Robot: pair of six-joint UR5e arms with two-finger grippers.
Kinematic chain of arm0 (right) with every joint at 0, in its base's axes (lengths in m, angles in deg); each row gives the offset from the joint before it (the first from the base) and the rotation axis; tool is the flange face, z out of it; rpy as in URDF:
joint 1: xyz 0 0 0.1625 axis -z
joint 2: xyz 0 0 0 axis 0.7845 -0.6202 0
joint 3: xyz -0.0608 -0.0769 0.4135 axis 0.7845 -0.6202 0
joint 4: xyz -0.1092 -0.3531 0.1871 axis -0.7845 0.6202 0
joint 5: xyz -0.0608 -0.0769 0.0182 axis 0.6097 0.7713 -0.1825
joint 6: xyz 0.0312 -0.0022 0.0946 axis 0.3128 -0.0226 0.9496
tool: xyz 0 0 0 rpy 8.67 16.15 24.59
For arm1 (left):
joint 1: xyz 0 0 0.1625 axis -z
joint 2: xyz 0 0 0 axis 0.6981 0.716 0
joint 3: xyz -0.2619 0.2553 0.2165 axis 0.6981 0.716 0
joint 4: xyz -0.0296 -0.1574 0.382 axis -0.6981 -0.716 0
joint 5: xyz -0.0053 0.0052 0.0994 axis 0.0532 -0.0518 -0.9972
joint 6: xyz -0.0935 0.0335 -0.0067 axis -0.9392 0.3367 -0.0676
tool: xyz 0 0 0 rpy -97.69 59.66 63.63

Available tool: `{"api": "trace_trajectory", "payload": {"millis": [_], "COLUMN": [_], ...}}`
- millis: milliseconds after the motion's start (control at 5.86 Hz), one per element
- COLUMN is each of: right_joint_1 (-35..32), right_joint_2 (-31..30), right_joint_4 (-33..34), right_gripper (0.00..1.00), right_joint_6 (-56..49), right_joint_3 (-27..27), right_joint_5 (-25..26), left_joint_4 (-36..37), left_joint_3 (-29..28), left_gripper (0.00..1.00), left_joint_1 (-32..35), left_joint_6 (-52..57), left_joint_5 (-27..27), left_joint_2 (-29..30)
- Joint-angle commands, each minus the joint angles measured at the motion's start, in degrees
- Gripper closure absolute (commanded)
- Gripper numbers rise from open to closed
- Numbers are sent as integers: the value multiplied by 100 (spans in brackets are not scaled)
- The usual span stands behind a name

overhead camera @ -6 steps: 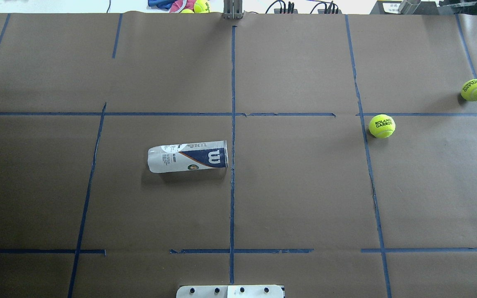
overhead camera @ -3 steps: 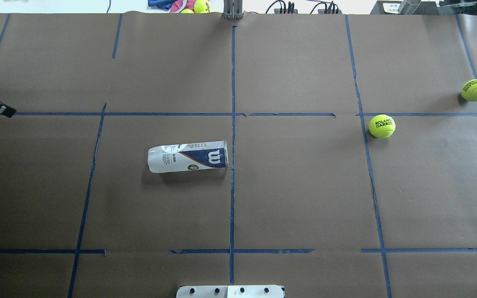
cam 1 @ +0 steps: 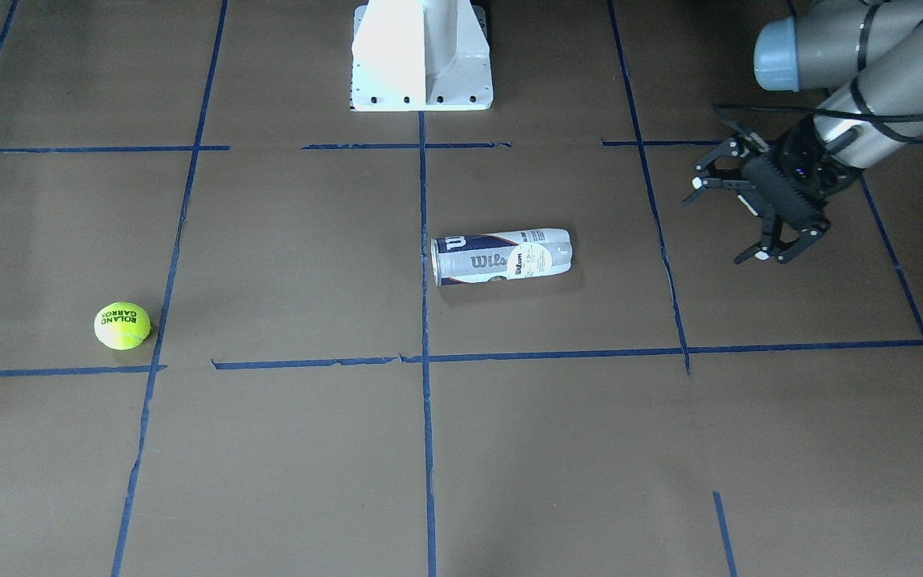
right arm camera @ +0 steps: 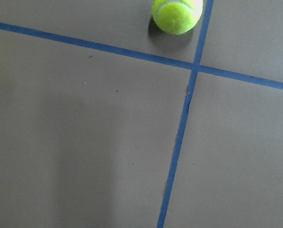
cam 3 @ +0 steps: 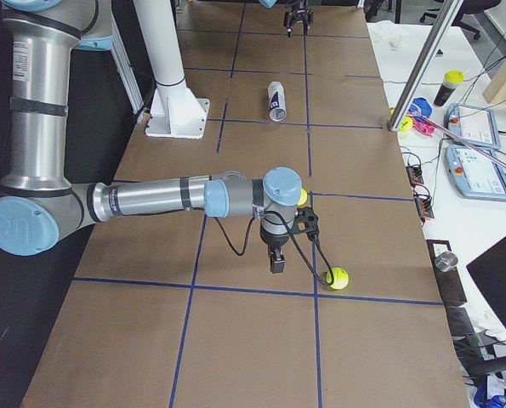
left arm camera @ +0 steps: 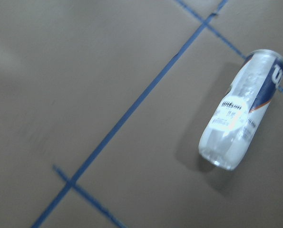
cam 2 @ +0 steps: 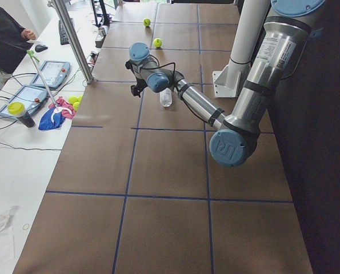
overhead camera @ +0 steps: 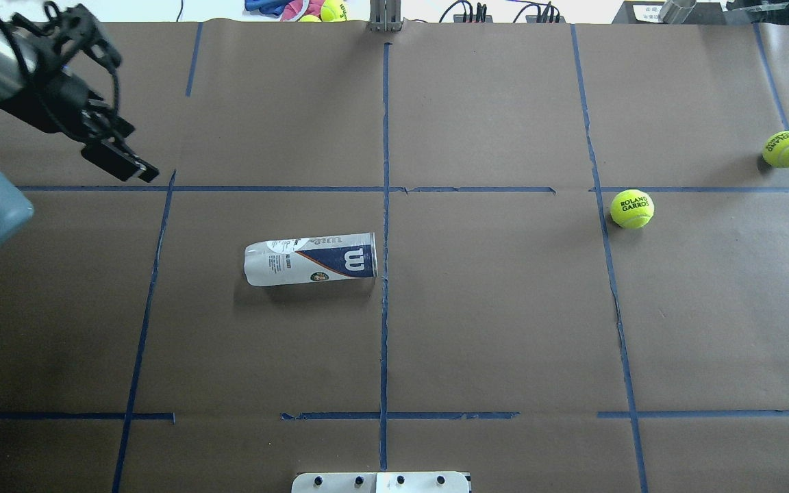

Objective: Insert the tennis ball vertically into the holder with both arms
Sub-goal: 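Move the left gripper down over the lying Wilson can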

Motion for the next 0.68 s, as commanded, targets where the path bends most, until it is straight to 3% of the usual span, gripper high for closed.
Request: {"api": "trace_trajectory", "payload": {"millis": [0, 512], "right_joint_1": [136, 250], "right_joint_2": [102, 146], "right_joint_4": [0, -229], "right_gripper": [0, 1], "right_joint_6": [-9, 18], "right_joint_3": [21, 12], "right_joint_5": [18, 9], "left_joint_4": [366, 1156], "left_joint_3": [-17, -577], "left_gripper": [0, 0], "left_joint_1": [-855, -2129], "left_joint_6": [-184, 190], "left_joint_5": [-486, -2433], "left_joint_2": [784, 1769]}}
